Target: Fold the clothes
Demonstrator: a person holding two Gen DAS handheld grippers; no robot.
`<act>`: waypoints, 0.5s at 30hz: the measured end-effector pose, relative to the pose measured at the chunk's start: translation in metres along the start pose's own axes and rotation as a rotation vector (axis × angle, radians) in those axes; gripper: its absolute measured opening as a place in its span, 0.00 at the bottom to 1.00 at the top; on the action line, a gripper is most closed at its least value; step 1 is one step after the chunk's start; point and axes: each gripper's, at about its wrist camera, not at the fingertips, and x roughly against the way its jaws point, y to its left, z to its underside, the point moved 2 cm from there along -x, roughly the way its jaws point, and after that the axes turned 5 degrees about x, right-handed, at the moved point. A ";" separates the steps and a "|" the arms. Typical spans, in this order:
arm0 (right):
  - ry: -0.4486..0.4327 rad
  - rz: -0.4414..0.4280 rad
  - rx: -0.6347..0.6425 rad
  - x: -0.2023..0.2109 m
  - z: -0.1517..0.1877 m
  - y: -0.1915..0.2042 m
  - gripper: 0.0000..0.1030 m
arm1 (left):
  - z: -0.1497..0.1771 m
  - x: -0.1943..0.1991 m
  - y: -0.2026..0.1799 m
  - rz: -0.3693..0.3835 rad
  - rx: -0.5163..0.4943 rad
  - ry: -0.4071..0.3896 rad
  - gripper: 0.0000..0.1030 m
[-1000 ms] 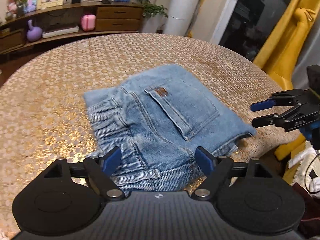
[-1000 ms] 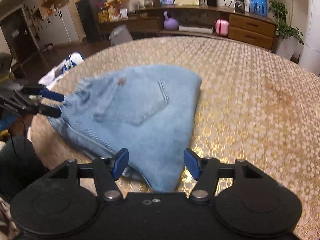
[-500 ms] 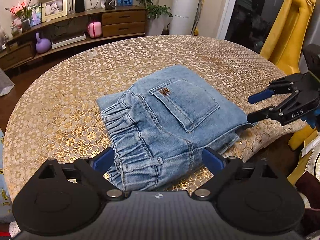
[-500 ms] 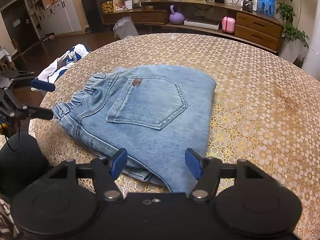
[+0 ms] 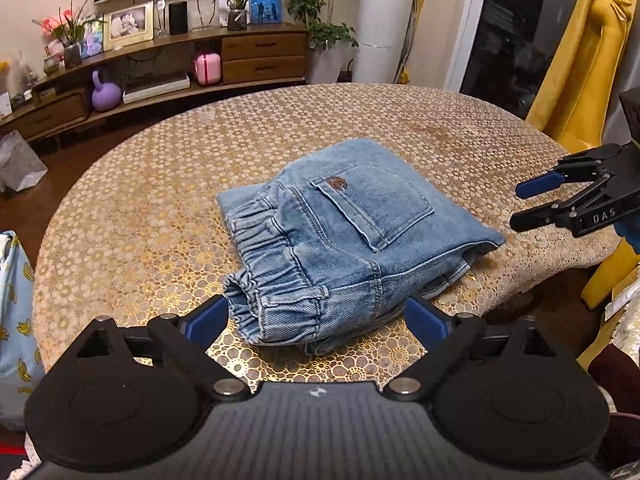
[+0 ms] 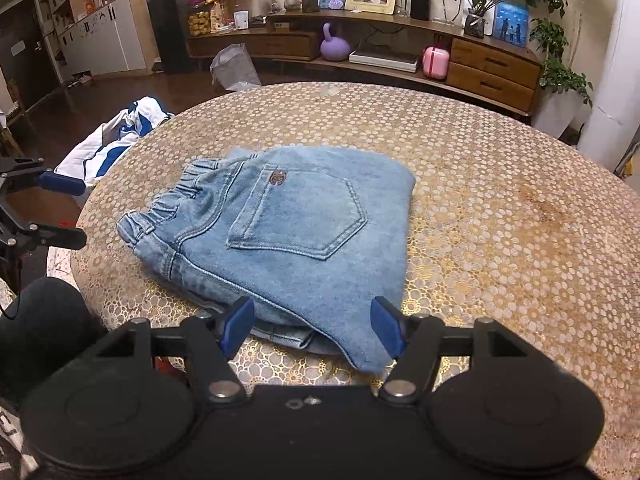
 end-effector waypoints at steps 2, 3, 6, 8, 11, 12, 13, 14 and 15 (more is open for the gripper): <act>-0.011 -0.006 -0.016 -0.001 -0.004 -0.004 1.00 | -0.004 -0.003 0.003 -0.009 -0.010 0.010 0.92; -0.010 -0.011 -0.030 -0.005 -0.006 -0.008 1.00 | -0.007 -0.008 0.007 -0.014 -0.005 0.020 0.92; 0.017 -0.013 -0.066 -0.026 -0.011 -0.022 1.00 | -0.014 -0.029 0.021 -0.024 0.037 0.065 0.92; 0.038 -0.004 -0.081 -0.043 -0.016 -0.034 1.00 | -0.023 -0.044 0.031 -0.013 0.078 0.090 0.92; 0.062 -0.028 -0.141 -0.070 -0.022 -0.057 1.00 | -0.040 -0.070 0.049 0.011 0.174 0.126 0.92; 0.071 -0.045 -0.164 -0.079 -0.023 -0.064 1.00 | -0.044 -0.080 0.055 0.024 0.217 0.145 0.92; 0.081 -0.062 -0.186 -0.087 -0.024 -0.072 1.00 | -0.047 -0.090 0.060 0.037 0.257 0.167 0.92; 0.088 -0.081 -0.206 -0.096 -0.025 -0.077 1.00 | -0.049 -0.101 0.066 0.049 0.296 0.192 0.92; 0.095 -0.102 -0.225 -0.104 -0.025 -0.082 1.00 | -0.049 -0.112 0.070 0.060 0.326 0.221 0.92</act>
